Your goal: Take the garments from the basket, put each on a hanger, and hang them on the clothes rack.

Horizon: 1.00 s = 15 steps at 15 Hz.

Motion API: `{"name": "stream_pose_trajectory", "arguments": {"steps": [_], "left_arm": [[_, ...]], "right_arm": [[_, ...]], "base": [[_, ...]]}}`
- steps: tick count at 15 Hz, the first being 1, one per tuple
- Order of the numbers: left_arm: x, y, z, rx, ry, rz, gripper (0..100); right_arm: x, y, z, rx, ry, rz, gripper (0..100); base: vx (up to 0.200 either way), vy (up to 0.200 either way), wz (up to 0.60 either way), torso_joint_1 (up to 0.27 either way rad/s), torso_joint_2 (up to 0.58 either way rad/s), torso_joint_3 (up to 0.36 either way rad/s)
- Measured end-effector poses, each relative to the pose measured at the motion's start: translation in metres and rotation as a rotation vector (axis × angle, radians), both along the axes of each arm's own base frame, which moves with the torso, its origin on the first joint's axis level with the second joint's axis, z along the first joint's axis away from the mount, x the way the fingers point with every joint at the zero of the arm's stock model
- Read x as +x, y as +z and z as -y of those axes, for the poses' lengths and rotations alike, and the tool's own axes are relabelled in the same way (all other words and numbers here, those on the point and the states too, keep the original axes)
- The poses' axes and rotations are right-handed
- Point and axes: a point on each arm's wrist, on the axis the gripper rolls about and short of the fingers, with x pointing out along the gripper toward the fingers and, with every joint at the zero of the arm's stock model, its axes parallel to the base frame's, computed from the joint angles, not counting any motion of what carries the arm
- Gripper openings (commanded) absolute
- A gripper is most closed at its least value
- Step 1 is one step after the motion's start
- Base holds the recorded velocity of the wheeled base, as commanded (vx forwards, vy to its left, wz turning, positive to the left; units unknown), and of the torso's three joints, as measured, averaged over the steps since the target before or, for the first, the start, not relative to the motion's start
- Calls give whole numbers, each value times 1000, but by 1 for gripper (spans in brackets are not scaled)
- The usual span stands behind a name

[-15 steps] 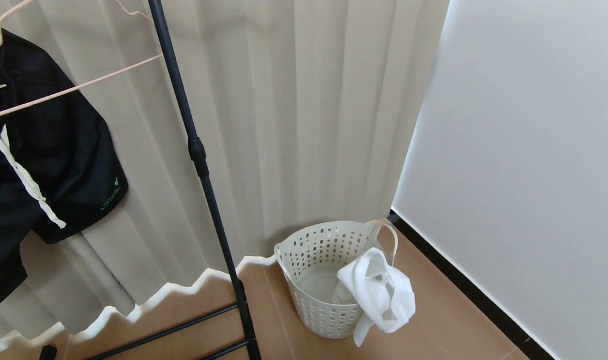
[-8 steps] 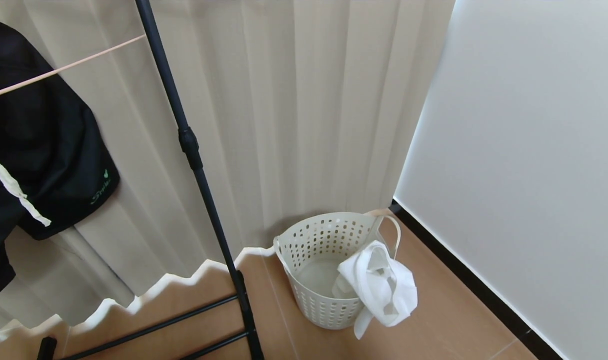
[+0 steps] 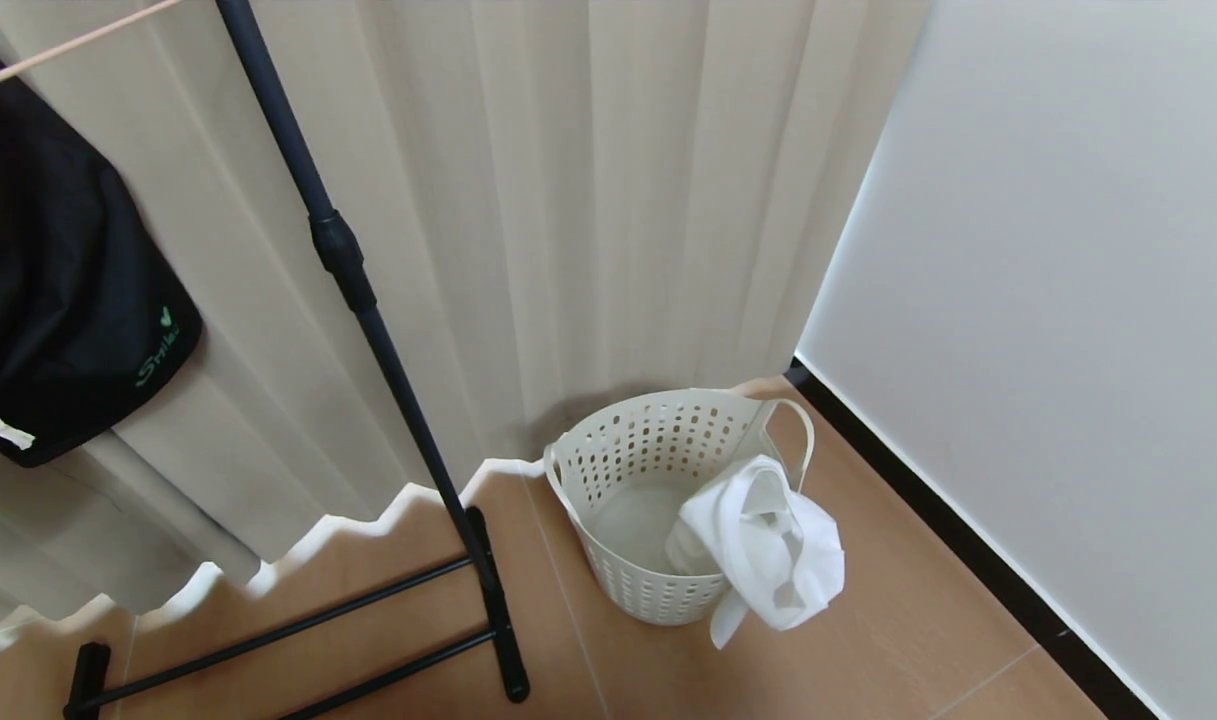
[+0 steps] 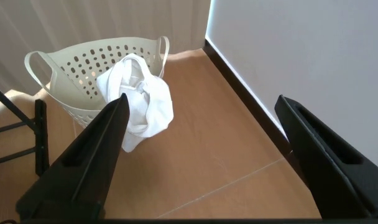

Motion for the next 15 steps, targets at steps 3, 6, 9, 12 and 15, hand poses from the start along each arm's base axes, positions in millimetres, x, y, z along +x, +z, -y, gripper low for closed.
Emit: {"name": "stream_pose_trajectory", "arguments": {"steps": [3,6,9,12,15], "left_arm": [[0,0,0,-1,0,0,100],[0,0,0,-2,0,0,100],[0,0,0,-2,0,0,100],[0,0,0,-3,2,0,100],[0,0,0,-3,2,1,100]], "right_arm": [[0,0,0,-1,0,0,100],[0,0,0,-2,0,0,100],[0,0,0,-4,0,0,100],[0,0,0,-7,2,0,100],[0,0,0,-19,11,-1,100]], "base": [[0,0,0,2,-1,-198],[0,0,0,7,-1,-193],[0,0,0,2,4,-196],[0,0,0,5,1,-191],[0,0,0,5,1,-198]]}}
